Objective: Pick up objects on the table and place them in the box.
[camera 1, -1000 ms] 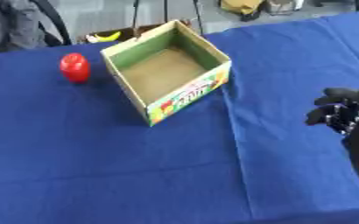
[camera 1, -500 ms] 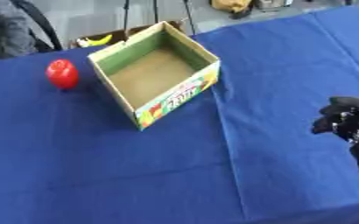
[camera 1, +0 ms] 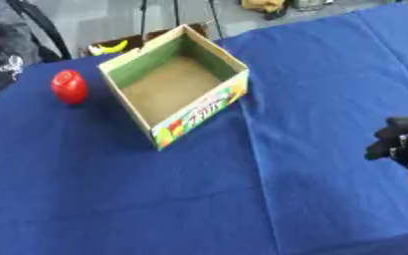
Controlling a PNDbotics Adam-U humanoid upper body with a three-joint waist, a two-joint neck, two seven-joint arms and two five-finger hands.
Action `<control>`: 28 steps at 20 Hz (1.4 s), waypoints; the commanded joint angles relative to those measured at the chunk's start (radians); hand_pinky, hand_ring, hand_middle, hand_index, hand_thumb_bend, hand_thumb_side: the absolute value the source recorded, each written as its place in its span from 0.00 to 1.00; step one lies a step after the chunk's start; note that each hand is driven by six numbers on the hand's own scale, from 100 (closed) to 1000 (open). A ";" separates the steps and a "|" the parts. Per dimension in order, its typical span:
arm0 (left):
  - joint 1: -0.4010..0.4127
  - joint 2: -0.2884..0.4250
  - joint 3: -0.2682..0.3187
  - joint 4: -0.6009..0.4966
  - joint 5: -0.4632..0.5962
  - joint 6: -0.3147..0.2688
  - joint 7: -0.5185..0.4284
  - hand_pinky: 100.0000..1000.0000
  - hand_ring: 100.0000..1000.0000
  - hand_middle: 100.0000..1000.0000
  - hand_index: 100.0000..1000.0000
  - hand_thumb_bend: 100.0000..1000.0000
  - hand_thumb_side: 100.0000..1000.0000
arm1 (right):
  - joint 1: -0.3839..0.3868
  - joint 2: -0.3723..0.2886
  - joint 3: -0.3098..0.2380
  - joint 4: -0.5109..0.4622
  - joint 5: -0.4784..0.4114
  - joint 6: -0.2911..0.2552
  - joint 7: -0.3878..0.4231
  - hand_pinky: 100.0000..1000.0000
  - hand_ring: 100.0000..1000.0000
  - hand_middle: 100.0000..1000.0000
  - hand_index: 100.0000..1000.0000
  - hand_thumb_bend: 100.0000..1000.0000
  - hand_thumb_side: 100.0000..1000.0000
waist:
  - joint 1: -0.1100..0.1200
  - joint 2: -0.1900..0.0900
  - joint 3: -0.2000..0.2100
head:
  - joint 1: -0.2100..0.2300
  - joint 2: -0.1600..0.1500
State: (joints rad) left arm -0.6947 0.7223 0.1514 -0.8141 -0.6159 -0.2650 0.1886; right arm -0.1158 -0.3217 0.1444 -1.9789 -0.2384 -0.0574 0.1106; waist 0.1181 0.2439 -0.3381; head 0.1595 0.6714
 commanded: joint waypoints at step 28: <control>0.004 0.001 -0.031 -0.031 -0.249 0.060 -0.153 0.56 0.62 0.64 0.77 0.28 0.65 | -0.018 -0.004 0.011 -0.021 0.008 -0.005 0.023 0.55 0.54 0.56 0.73 0.00 0.86 | 0.000 -0.007 -0.039 | 0.035 -0.010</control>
State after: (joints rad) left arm -0.6817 0.6943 0.1198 -0.8285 -0.8542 -0.2066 0.0450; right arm -0.1310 -0.3207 0.1606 -1.9789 -0.2334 -0.0607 0.1312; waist 0.1260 0.2551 -0.3790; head 0.1955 0.6589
